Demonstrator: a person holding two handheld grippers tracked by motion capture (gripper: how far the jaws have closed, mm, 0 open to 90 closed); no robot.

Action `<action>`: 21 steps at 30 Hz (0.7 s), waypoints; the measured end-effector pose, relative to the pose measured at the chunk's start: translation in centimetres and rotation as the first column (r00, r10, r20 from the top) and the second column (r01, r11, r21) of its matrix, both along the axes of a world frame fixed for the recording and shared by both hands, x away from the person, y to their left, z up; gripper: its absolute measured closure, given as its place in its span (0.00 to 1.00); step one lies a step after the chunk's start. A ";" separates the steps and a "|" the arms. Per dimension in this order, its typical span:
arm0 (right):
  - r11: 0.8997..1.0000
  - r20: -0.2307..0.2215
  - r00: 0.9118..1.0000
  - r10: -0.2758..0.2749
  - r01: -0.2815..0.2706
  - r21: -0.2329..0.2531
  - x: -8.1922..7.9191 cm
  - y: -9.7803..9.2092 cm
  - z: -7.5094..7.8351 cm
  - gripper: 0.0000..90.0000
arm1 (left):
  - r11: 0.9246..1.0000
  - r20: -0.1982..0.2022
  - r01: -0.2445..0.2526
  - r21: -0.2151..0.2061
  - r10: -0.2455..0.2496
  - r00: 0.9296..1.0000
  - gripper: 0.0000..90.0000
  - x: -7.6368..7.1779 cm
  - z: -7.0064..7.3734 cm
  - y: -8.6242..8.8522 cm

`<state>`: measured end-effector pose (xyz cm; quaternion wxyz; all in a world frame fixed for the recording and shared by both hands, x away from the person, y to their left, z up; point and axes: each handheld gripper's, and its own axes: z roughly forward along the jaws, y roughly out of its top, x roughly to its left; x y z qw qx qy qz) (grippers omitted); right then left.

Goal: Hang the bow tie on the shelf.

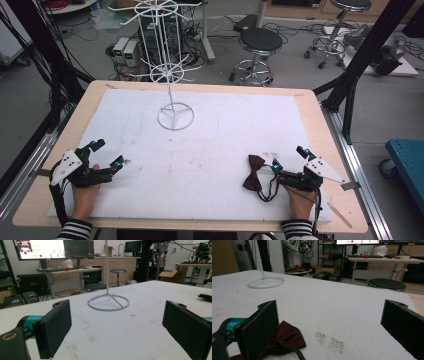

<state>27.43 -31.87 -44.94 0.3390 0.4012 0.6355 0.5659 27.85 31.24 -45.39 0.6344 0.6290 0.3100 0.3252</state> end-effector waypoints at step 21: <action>0.999 0.012 0.999 0.029 -0.030 0.026 -0.3 -0.2 0.3 0.01 | 1.000 -0.001 0.000 0.000 0.000 1.000 0.10 0.0 0.0 0.0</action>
